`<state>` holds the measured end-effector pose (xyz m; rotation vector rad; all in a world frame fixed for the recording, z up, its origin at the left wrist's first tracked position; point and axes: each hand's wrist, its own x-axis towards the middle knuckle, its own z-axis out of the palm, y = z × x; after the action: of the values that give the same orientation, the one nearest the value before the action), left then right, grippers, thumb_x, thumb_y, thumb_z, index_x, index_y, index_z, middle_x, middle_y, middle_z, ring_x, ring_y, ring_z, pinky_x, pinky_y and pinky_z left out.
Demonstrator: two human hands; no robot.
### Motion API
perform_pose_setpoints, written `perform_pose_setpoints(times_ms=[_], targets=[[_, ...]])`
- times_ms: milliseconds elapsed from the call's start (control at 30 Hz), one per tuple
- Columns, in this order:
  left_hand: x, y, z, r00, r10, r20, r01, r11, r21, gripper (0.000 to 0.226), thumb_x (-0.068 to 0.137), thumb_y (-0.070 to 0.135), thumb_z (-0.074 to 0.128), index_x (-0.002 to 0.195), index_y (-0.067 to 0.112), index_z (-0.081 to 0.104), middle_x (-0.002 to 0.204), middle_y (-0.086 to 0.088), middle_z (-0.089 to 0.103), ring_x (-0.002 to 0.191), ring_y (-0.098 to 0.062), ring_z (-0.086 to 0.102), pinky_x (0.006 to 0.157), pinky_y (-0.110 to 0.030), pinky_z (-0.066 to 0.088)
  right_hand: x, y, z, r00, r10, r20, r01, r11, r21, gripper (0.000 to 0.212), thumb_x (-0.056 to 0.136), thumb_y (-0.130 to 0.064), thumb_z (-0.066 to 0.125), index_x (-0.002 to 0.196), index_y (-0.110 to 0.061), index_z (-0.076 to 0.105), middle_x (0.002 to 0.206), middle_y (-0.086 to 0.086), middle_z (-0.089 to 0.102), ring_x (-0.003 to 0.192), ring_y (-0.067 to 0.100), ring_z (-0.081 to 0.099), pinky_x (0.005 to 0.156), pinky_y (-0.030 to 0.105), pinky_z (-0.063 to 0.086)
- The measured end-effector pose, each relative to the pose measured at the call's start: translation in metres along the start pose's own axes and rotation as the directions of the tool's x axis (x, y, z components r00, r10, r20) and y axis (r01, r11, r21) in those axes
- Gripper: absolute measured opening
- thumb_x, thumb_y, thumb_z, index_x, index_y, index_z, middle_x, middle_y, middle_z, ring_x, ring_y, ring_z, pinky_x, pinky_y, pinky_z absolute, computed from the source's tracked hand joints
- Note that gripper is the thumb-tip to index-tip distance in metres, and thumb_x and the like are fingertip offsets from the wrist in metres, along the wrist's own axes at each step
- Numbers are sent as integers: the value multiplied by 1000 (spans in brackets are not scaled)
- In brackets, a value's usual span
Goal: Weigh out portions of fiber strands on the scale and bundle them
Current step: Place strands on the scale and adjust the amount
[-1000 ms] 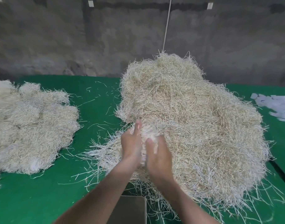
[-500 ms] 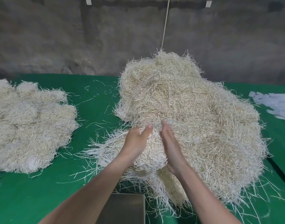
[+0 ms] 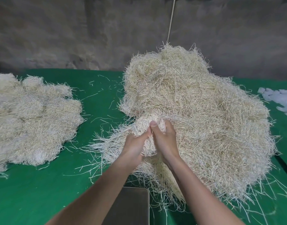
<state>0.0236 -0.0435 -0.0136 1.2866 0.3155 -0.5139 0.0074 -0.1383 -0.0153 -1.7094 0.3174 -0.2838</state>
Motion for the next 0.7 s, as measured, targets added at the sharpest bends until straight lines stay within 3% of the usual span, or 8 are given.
perform_pose_setpoints(times_ms=[67, 167, 267, 367, 433, 533, 633, 700], targets=[[4, -3, -3, 995, 56, -86, -44, 989, 138, 100, 77, 29, 71, 149, 10, 3, 151, -24, 18, 135, -36, 31, 109, -51, 30, -3, 2, -7, 996, 18, 82, -18, 1000, -1, 70, 87, -40, 59, 146, -24, 25, 154, -5, 20, 137, 13, 23, 112, 43, 25], [0, -8, -6, 984, 160, -80, -126, 939, 321, 97, 80, 34, 70, 148, 4, 7, 148, -23, 26, 120, -26, 45, 107, -44, 30, -9, 3, -13, 991, 71, 111, -75, 997, 26, 73, 86, -24, 64, 147, -24, 24, 154, -4, 19, 140, 18, 22, 113, 44, 24], [-11, -6, -18, 996, 89, 26, -93, 971, 221, 108, 65, 46, 73, 148, 10, 14, 150, -21, 26, 134, -34, 35, 108, -44, 34, -16, 5, -13, 992, 105, 69, -112, 987, 117, 70, 85, -20, 67, 145, -22, 29, 153, 0, 24, 138, 22, 29, 112, 47, 28], [-31, -7, -37, 974, 40, 225, -81, 981, 179, 95, 62, 52, 70, 140, 8, 37, 155, -4, 18, 107, -5, 60, 92, -36, 50, -20, 6, -8, 989, 148, 9, -146, 955, 257, 69, 85, -19, 67, 143, -24, 31, 151, 5, 29, 134, 24, 36, 111, 47, 31], [-36, -21, -46, 968, 46, 248, -50, 999, 9, 99, 60, 49, 77, 141, 13, 32, 154, 2, 17, 125, -10, 49, 103, -50, 41, -25, 7, -1, 988, 153, 14, -151, 950, 273, 70, 85, -23, 67, 144, -25, 29, 151, 4, 29, 134, 23, 36, 109, 43, 31], [-37, -29, -50, 986, 141, 85, -128, 981, -143, 106, 70, 27, 79, 150, 28, 9, 156, -11, 13, 135, -34, 35, 108, -52, 34, -35, 9, 15, 988, 123, 93, -137, 978, 159, 78, 82, -37, 69, 146, -24, 27, 153, -2, 26, 137, 19, 30, 107, 40, 30], [-32, -19, -68, 979, 188, -81, -193, 980, -48, 97, 79, 30, 73, 150, 31, 6, 158, -4, 5, 134, -25, 38, 107, -38, 36, -35, 7, 24, 984, 44, 172, -68, 988, 136, 67, 73, -54, 63, 134, -37, 41, 141, -10, 42, 122, 9, 47, 97, 35, 42], [-26, -13, -83, 973, 201, -114, -204, 979, -18, 95, 81, 26, 72, 150, 32, 8, 158, -2, 8, 121, -13, 52, 85, -20, 49, -30, 6, 30, 981, 3, 194, -50, 970, 238, 50, 72, -60, 52, 119, -43, 51, 124, -14, 55, 95, -4, 57, 77, 24, 47]])
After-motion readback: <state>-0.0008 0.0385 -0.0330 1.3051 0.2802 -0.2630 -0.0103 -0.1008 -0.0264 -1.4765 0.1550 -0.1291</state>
